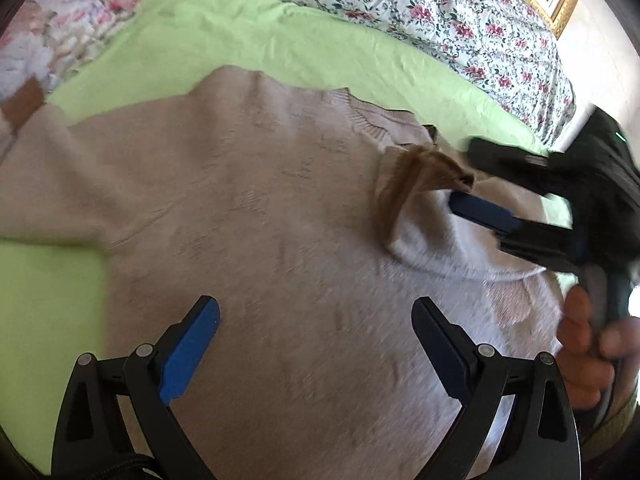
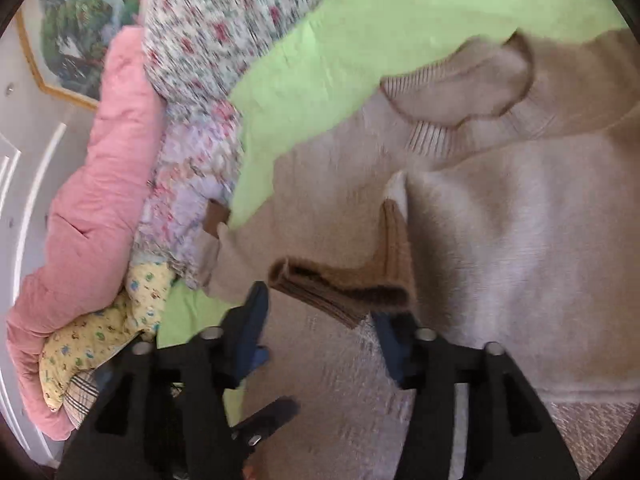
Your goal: Fold small clothes
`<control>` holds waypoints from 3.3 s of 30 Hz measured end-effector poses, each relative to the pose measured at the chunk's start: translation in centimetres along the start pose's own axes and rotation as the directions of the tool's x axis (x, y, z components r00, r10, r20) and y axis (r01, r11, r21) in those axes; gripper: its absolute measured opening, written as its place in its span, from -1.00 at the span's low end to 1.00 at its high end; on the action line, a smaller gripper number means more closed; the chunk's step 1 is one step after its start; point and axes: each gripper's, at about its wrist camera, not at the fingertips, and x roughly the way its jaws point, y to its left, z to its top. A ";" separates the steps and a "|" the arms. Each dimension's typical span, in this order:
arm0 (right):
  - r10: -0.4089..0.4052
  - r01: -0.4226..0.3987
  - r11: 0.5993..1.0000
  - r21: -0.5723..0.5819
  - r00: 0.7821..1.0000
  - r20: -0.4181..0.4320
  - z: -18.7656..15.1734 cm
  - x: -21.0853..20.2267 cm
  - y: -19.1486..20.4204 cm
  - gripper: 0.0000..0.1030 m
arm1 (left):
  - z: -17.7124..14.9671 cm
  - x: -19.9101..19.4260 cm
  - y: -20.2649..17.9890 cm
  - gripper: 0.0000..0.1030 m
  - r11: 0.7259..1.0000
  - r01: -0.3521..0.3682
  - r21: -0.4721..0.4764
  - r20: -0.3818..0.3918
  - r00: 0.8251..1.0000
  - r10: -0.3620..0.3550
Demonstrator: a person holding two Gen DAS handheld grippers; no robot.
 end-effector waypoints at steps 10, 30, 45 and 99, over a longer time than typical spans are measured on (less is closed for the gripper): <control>-0.120 0.100 0.991 0.087 0.955 0.270 -2.0 -12.6 -2.5 0.11 | 4.9 6.2 -2.9 0.78 1.000 -0.019 -0.008 0.019 1.000 0.020; -0.510 0.472 0.860 0.194 0.818 0.266 0.8 -15.7 -9.2 0.11 | 2.3 1.3 3.4 -0.81 0.985 0.082 -0.150 0.147 0.987 -0.060; -0.631 0.611 0.776 0.158 0.740 0.232 2.0 -13.8 -11.8 -0.82 | 2.3 1.3 2.9 -0.60 0.996 0.021 -0.082 0.148 0.989 -0.008; -0.332 0.337 0.941 -0.029 0.937 0.112 -10.0 -8.9 1.2 -0.16 | 8.8 -8.7 18.9 -0.86 0.898 -0.406 -0.171 0.261 0.860 0.439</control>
